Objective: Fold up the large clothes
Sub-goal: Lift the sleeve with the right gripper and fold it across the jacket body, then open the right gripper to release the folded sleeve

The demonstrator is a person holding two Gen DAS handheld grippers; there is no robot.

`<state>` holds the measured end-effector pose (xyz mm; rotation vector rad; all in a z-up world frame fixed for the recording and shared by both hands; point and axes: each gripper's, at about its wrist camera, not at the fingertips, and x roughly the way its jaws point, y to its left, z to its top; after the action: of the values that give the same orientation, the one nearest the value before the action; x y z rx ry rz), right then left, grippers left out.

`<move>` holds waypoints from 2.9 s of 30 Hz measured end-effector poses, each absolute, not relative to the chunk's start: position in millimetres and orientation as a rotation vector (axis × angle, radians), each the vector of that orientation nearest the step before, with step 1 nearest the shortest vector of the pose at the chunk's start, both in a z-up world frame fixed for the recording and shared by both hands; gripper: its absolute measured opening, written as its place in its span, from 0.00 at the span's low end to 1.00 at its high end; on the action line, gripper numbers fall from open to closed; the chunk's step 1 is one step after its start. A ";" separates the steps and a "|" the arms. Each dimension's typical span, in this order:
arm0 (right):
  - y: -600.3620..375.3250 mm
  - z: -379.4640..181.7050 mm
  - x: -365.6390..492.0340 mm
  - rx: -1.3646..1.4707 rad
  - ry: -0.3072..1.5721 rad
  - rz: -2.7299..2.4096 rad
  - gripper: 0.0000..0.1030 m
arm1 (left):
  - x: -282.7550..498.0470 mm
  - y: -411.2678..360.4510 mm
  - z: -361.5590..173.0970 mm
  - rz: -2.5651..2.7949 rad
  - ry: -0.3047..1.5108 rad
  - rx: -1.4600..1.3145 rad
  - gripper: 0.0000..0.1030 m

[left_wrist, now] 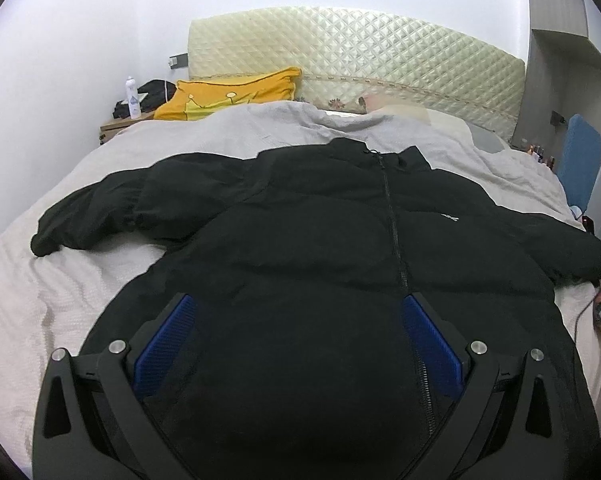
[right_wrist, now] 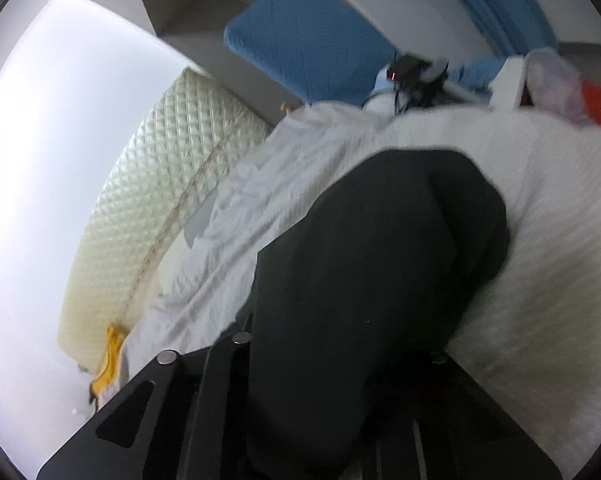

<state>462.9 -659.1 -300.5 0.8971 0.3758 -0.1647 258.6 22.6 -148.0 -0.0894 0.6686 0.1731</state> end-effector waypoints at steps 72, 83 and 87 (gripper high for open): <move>15.7 -234.2 427.7 -0.169 0.663 0.419 0.14 | 211.8 173.0 -128.4 0.136 0.585 -0.151 1.00; 18.8 -261.7 427.1 -0.165 0.753 0.447 0.17 | 212.2 170.5 -130.7 0.125 0.595 -0.148 1.00; 6.3 -246.0 421.8 -0.093 0.724 0.498 0.40 | 213.6 173.0 -130.7 0.130 0.594 -0.166 1.00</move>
<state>421.8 6.3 -246.0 -0.0925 0.7243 0.4978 213.6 173.0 -130.7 -0.1662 0.5944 0.1298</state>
